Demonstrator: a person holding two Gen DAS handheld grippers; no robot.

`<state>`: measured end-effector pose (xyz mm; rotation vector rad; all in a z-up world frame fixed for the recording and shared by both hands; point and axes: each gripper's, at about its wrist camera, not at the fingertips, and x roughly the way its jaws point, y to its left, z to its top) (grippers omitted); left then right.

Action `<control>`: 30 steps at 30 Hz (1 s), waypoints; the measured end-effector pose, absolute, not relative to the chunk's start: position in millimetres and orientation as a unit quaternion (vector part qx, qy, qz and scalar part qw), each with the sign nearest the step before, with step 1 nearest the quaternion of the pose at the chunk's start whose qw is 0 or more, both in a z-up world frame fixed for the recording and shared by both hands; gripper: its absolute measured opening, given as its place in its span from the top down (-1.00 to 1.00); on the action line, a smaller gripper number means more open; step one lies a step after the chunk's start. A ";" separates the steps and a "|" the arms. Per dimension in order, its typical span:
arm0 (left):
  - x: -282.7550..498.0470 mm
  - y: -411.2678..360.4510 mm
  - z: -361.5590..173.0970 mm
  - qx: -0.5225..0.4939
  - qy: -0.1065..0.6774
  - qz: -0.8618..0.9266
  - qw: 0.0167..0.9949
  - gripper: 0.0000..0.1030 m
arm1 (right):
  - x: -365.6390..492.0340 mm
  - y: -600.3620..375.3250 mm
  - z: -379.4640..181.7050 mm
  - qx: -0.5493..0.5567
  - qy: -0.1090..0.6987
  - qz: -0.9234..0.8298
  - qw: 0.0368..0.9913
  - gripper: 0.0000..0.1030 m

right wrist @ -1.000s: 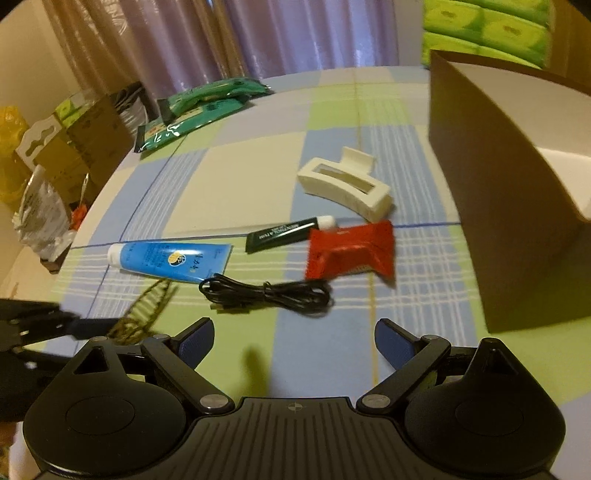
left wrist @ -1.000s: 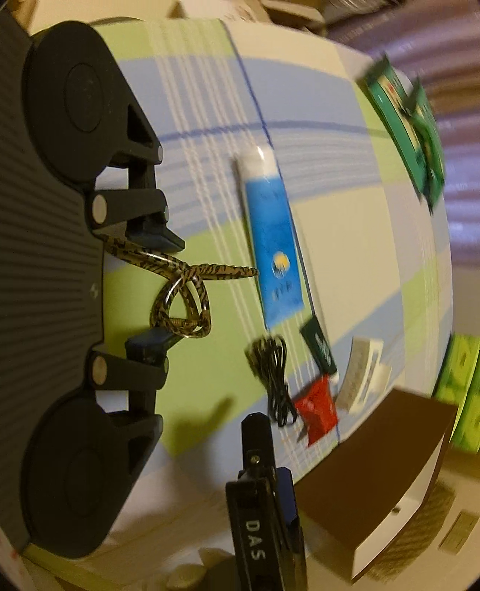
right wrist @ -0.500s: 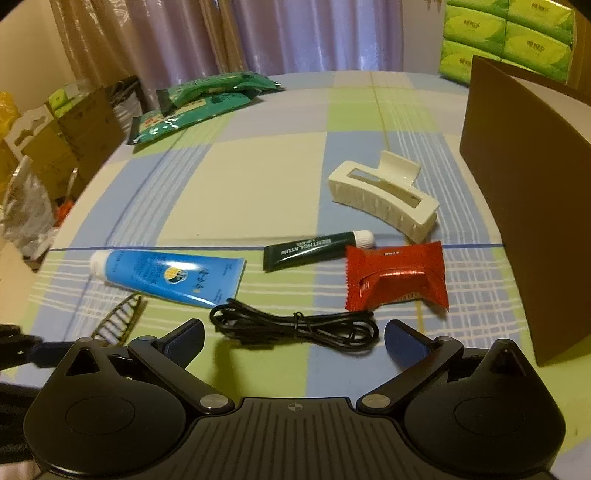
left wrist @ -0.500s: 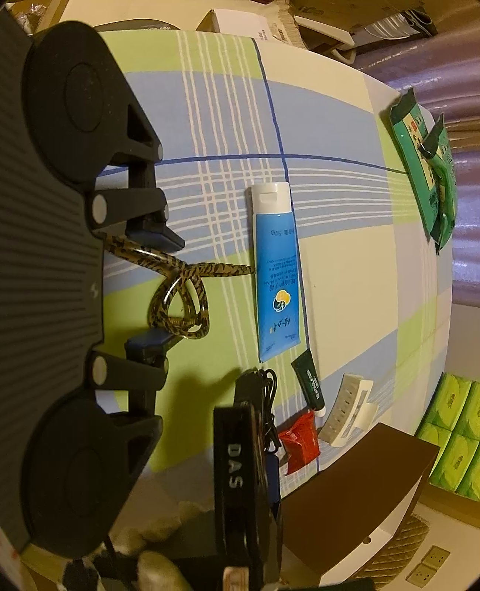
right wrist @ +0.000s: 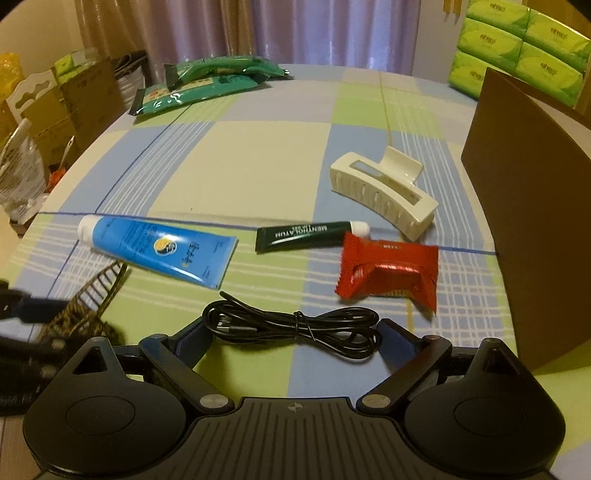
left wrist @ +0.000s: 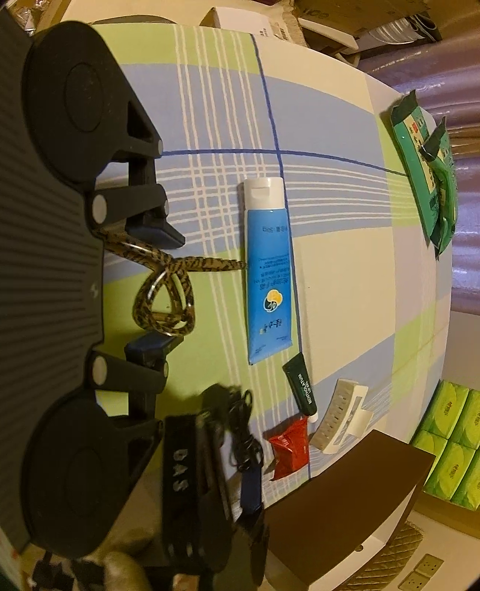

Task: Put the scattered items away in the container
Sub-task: 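Grasp the black USB cable with the right tool while the left tool holds the clip, then carry the hair clip and cable with both tools over the box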

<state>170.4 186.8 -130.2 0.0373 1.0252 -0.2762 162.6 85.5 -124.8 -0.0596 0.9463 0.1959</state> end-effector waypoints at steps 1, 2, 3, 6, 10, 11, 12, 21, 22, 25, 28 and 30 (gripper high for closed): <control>170.6 184.9 -130.4 0.023 0.488 -0.132 0.863 0.18 | 160.6 83.9 -124.5 -0.030 0.456 0.097 0.884 -0.79; 170.5 182.9 -130.5 0.029 0.487 -0.134 0.863 0.18 | 158.8 82.1 -124.0 -0.030 0.458 0.098 0.883 -0.79; 170.2 180.9 -130.8 0.036 0.486 -0.134 0.863 0.19 | 156.9 80.5 -123.3 -0.030 0.459 0.100 0.882 -0.79; 168.4 178.8 -130.2 0.042 0.484 -0.138 0.863 0.28 | 150.7 74.4 -121.8 -0.032 0.463 0.107 0.879 -0.79; 161.1 175.4 -129.4 0.040 0.489 -0.135 0.861 0.28 | 140.2 63.8 -119.5 -0.035 0.465 0.116 0.877 -0.78; 158.2 174.2 -128.8 0.038 0.490 -0.135 0.860 0.28 | 137.4 60.8 -118.7 -0.035 0.466 0.118 0.876 -0.78; 155.4 173.0 -127.8 0.036 0.491 -0.136 0.860 0.28 | 134.7 57.7 -117.5 -0.035 0.466 0.121 0.876 -0.78; 126.0 147.9 -101.2 0.014 0.476 -0.150 0.866 0.28 | 109.4 26.6 -96.5 -0.022 0.453 0.141 0.880 -0.77; 122.9 142.8 -97.3 0.013 0.473 -0.153 0.867 0.28 | 106.6 22.2 -93.7 -0.020 0.451 0.143 0.881 -0.77; 114.3 125.0 -86.6 0.011 0.467 -0.164 0.869 0.28 | 97.8 8.0 -85.3 -0.015 0.446 0.145 0.883 -0.77; 106.8 104.7 -77.3 0.012 0.460 -0.174 0.870 0.28 | 87.1 -9.6 -76.9 -0.011 0.441 0.141 0.886 -0.77; 102.8 90.3 -70.9 0.013 0.455 -0.181 0.872 0.28 | 80.5 -23.1 -71.1 -0.006 0.439 0.138 0.888 -0.77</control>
